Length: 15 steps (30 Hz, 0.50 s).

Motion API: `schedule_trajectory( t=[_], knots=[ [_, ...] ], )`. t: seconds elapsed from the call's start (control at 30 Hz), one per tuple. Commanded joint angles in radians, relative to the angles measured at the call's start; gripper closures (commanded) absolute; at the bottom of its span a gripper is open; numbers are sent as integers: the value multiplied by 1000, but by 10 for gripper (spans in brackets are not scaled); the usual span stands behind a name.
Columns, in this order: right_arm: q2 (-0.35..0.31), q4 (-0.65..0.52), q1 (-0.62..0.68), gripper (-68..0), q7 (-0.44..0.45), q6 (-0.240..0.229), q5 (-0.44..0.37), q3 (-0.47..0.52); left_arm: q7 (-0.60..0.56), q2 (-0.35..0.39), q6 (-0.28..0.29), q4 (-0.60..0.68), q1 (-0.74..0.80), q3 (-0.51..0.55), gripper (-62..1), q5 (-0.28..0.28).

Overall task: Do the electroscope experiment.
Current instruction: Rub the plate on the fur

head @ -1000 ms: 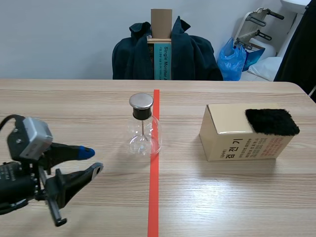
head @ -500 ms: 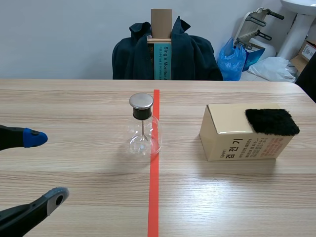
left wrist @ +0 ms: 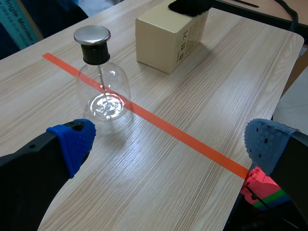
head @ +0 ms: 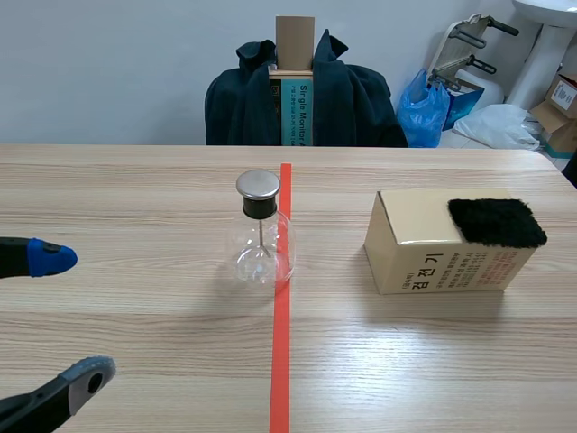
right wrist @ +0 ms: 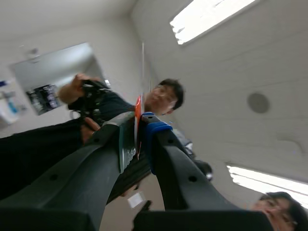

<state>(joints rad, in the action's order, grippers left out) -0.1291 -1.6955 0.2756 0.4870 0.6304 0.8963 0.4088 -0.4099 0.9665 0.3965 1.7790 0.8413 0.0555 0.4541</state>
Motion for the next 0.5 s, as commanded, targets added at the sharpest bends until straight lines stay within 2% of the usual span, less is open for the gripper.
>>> schedule_trajectory(
  t=[0.0, 0.23, 0.47],
  knots=[
    [-16, 44, -21, -8, 26, 9, 21, -8, -21, -10, 3, 5, -11, -4, -623, 14],
    [2, 309, -42, -7, 140, 15, 112, -60, -40, -10, -10, 5, -11, -2, -623, 13],
    [2, 512, -90, -7, 179, 66, 175, -83, -47, -11, -21, 4, -11, 3, -623, 5]
  ],
)
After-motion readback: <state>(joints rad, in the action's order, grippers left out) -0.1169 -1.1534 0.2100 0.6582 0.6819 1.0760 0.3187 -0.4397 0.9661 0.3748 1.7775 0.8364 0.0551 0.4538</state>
